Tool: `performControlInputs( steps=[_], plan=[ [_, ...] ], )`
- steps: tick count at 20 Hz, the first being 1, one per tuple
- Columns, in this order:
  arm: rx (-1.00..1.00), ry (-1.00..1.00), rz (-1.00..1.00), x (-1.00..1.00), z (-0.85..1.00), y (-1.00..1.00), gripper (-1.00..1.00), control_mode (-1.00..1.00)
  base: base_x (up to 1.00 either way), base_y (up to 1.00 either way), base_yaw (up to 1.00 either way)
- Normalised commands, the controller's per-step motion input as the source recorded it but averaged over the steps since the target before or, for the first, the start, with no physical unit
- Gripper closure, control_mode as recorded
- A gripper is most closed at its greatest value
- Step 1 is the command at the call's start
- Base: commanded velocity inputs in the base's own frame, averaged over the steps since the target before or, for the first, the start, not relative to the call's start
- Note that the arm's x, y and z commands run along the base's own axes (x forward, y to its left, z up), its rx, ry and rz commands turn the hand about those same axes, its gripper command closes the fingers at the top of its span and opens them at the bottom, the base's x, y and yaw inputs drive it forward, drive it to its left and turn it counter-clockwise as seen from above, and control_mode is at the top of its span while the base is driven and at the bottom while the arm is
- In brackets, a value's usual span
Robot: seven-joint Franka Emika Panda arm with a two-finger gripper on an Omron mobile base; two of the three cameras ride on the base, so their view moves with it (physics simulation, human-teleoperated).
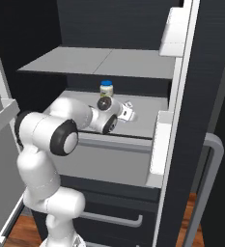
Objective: Take out the milk from the fridge and place it on the tray on the counter. Then take the sugar cube near the tray and place it in the tray.
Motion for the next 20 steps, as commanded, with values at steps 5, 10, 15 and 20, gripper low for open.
performControlInputs(
  steps=[5, 10, 15, 20],
  plan=[
    [0.03, -0.03, -0.01, -0.92, 0.75, 0.0, 1.0, -1.0, 0.0, 0.0, 0.0],
    [0.04, 0.12, 0.0, -0.9, 0.97, -0.05, 1.0, -1.0, 0.0, 0.0, 0.0],
    [0.06, 0.37, 0.01, -0.87, 1.0, 0.0, 1.0, -1.0, 0.0, 0.0, 0.0],
    [0.0, 0.39, 0.03, -0.96, 0.94, 0.04, 1.0, -1.0, 0.0, 0.0, 0.0]
  ],
)
